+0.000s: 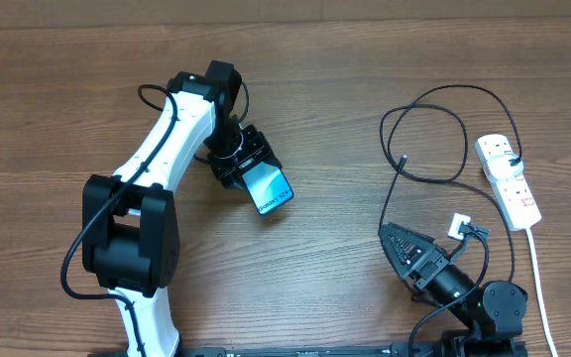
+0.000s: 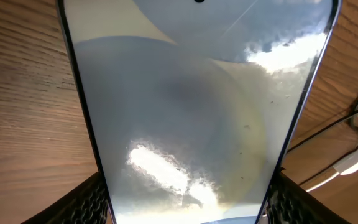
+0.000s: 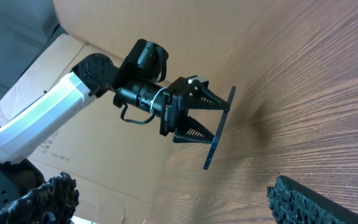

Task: Plug charger to phone and switch on socket
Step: 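Move the right gripper toward the phone held by the left gripper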

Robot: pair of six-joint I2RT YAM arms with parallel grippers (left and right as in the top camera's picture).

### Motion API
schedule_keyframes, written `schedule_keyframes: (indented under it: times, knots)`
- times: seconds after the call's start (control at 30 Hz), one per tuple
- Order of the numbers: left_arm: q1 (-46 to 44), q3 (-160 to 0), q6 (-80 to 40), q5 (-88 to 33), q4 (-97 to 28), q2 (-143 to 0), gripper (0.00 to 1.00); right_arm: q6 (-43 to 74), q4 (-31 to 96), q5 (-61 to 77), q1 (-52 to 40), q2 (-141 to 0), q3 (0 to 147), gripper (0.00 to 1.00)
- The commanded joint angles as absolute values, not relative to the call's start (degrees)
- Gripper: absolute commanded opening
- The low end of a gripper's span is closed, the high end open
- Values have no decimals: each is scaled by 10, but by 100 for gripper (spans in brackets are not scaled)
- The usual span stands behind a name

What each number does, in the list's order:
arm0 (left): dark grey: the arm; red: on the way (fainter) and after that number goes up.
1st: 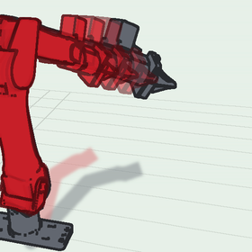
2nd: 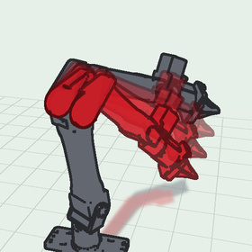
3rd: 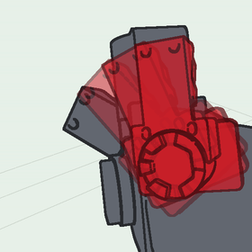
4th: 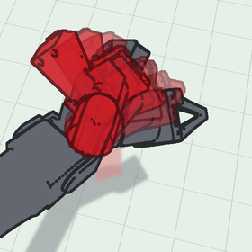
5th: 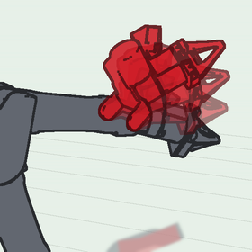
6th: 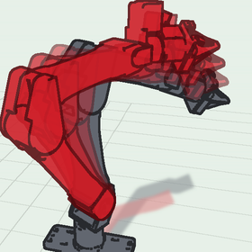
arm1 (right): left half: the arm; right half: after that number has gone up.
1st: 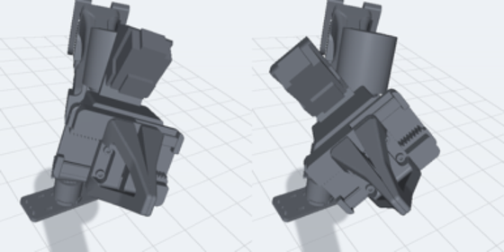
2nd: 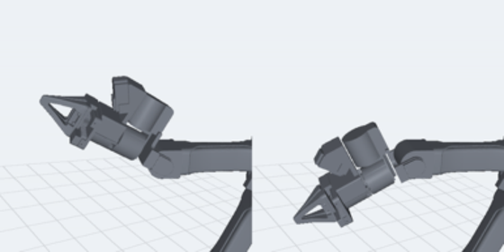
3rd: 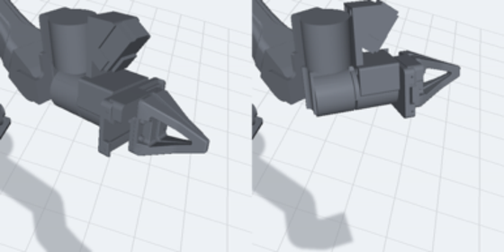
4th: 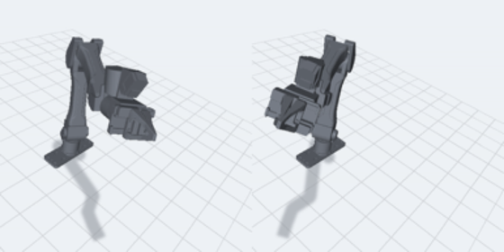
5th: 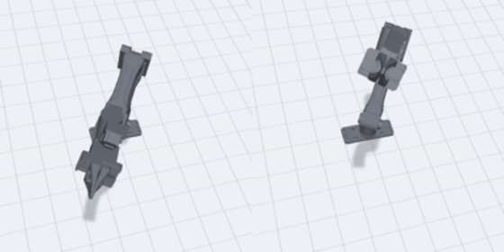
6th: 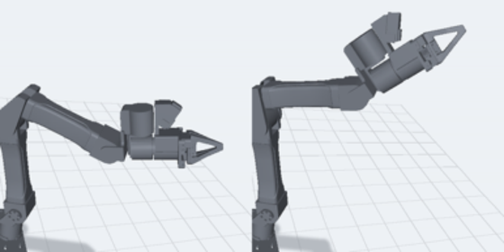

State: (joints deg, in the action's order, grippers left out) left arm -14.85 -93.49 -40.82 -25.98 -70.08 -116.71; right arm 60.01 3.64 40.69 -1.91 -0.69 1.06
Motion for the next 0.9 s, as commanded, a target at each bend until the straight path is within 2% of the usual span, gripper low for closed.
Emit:
schedule_keyframes:
  times: [0.0, 0.33, 0.63, 0.87]
  knots:
    - [-146, -953, -430, -286, -700, -1169, 60, 620, 34, 397, -22, -14, 5, 100]
    - [-146, -953, -484, -313, -698, -1169, 60, 661, 33, 395, -22, -186, 5, 100]
    - [-146, -953, -498, -388, -697, -1169, 60, 630, 42, 396, -25, -306, 53, 100]
    - [-146, -953, -498, -447, -686, -1169, 60, 625, 169, 374, -65, -348, 121, 100]
